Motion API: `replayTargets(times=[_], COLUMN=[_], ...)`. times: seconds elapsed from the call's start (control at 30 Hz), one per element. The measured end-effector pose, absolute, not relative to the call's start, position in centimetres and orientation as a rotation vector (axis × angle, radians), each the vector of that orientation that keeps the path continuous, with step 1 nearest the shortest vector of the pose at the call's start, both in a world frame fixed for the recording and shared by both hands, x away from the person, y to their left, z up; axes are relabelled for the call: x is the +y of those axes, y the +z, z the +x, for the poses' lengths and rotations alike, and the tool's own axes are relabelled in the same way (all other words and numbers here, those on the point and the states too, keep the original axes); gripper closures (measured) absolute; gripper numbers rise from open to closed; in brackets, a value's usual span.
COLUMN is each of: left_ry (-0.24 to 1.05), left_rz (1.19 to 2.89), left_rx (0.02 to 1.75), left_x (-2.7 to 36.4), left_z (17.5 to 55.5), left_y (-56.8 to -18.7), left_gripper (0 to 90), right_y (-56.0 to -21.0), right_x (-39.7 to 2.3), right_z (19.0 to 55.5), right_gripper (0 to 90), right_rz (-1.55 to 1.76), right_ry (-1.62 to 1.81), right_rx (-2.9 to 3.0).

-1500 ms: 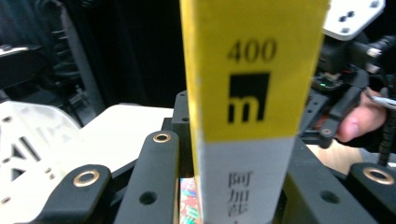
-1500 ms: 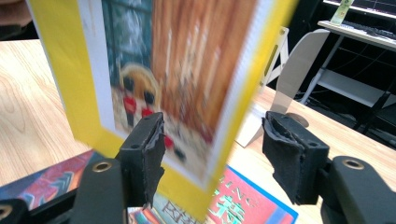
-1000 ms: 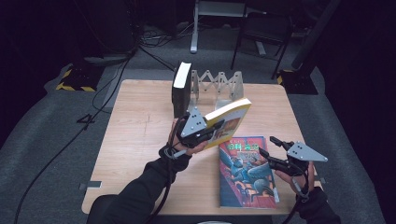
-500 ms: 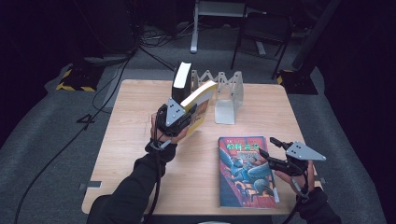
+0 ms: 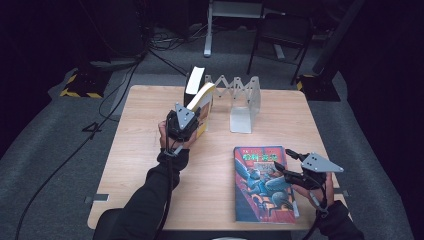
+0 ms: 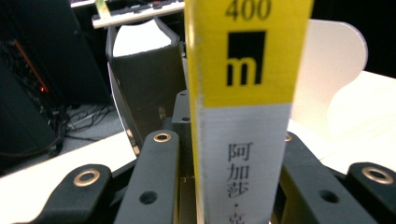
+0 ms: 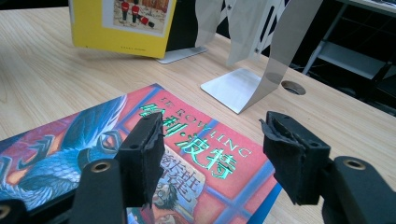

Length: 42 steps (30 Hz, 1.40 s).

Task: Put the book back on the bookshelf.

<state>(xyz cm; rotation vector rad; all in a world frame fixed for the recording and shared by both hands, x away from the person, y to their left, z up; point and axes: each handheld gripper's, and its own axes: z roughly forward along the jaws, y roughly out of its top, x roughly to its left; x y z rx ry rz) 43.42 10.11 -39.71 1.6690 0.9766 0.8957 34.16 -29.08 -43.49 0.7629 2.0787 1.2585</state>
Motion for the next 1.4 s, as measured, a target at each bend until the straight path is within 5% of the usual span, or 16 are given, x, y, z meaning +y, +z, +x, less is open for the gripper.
replayTargets(times=[0.63,1.4], left_ry=[0.983,1.037], left_rz=[1.54,1.598], left_rx=[1.131,1.16], left_x=[7.4,6.8], left_z=[45.1,43.9], left_y=[-41.2,-44.0], left_gripper=[74.6,74.0], right_y=[-43.9,-44.2], right_x=[-29.0,-29.3], right_z=[34.3,34.2], right_gripper=[38.6,37.9], right_rz=[0.765,0.777], right_ry=[1.246,1.226], right_rx=[2.101,2.123])
